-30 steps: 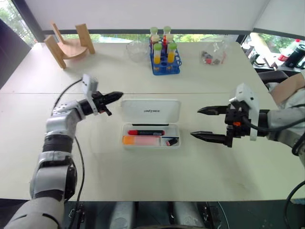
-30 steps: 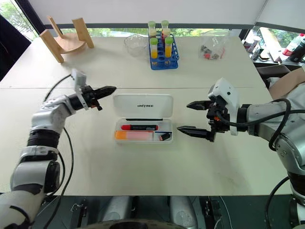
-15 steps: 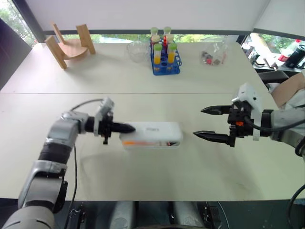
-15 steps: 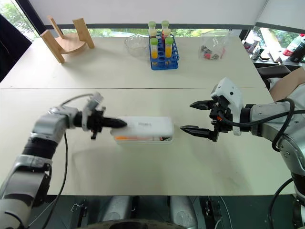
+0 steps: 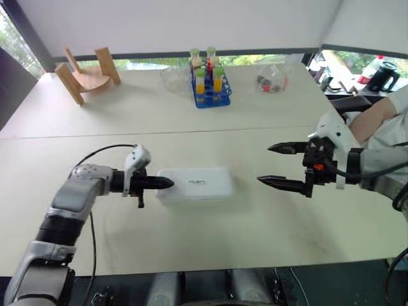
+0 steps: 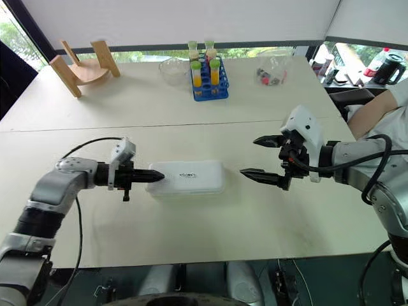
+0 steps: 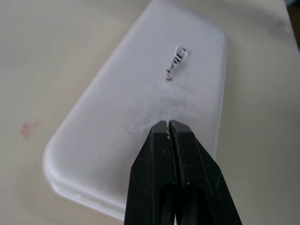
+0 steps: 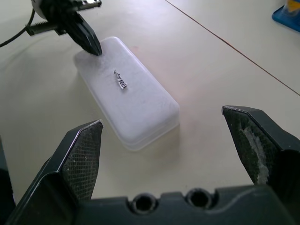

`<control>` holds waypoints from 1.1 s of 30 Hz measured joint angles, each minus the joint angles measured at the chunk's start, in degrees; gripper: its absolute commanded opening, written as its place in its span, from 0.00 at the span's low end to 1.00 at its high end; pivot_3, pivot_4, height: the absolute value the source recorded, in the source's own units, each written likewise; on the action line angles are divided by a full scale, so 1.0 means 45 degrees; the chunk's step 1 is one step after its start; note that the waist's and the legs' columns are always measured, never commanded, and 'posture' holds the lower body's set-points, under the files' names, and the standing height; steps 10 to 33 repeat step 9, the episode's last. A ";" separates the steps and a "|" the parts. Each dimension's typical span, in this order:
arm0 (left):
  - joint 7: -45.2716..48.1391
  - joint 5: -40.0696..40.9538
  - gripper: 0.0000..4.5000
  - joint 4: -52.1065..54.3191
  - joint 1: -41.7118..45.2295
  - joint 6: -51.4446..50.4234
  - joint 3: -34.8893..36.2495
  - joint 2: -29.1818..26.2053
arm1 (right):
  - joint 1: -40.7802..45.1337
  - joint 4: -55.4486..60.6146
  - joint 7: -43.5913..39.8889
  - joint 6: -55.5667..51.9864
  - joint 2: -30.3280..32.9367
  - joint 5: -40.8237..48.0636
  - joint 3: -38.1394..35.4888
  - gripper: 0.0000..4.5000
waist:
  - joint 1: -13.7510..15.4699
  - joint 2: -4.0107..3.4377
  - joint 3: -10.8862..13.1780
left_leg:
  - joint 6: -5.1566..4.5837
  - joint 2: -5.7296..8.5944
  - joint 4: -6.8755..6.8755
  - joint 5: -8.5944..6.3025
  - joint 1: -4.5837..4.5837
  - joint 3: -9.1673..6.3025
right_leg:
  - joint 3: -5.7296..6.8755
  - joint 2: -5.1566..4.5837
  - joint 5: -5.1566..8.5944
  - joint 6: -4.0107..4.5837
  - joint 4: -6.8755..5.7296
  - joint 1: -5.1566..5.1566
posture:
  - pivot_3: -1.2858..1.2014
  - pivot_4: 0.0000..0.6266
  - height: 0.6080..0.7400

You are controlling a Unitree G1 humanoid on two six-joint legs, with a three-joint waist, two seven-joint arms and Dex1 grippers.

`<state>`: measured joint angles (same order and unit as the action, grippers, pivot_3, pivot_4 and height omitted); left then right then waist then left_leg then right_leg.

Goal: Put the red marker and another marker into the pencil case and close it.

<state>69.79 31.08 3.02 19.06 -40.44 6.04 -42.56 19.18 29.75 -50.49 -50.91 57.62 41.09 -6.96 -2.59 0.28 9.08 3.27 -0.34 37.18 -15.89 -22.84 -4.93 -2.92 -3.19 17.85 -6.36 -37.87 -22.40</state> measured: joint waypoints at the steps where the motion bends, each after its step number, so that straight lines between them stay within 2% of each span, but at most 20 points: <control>1: -0.0235 0.0620 0.00 0.0733 -0.0355 -0.0641 0.1025 -0.0446 | -0.0052 -0.0127 -0.0089 0.0058 -0.0016 -0.0049 0.0098 1.00 | -0.0002 0.0003 0.0001 | 0.0003 -0.0005 0.0006 0.0002 -0.0091 -0.0001 | 0.0002 0.0002 0.0002 0.0004 -0.0040 -0.0092 | 0.52 0.24 1.00; 2: -0.0588 0.1353 0.00 0.1767 -0.0974 -0.1384 0.2398 -0.0972 | -0.0182 -0.0317 -0.0239 0.0135 -0.0017 -0.0104 0.0198 1.00 | 0.0008 -0.0001 0.0004 | 0.0057 0.0002 -0.0007 0.0032 -0.0131 0.0019 | 0.0000 -0.0008 0.0004 0.0007 -0.0039 -0.0149 | 0.52 0.24 1.00; 4: -0.1083 0.2132 0.00 0.3043 -0.1819 -0.2172 0.3855 -0.1375 | -0.0342 -0.0552 -0.0460 0.0216 -0.0016 -0.0154 0.0338 1.00 | 0.0041 -0.0024 0.0013 | 0.0040 0.0050 -0.0012 0.0023 -0.0126 0.0031 | 0.0000 -0.0041 0.0010 0.0013 -0.0017 -0.0148 | 0.52 0.24 1.00; 9: -0.2364 0.3959 0.00 0.5677 -0.4676 -0.3687 0.6087 -0.1284 | -0.0784 -0.0725 -0.1136 0.0329 0.0038 -0.0235 0.0493 1.00 | 0.0217 0.0024 0.0092 | 0.0014 0.0101 0.0018 0.0008 -0.0080 0.0030 | 0.0004 -0.0091 -0.0003 -0.0023 -0.0007 -0.0064 | 0.52 0.24 1.00; 33: -0.2364 0.3959 0.00 0.5677 -0.4676 -0.3687 0.6087 -0.1284 | -0.0784 -0.0725 -0.1136 0.0329 0.0038 -0.0235 0.0493 1.00 | 0.0217 0.0024 0.0092 | 0.0014 0.0101 0.0018 0.0008 -0.0080 0.0030 | 0.0004 -0.0091 -0.0003 -0.0023 -0.0007 -0.0064 | 0.52 0.24 1.00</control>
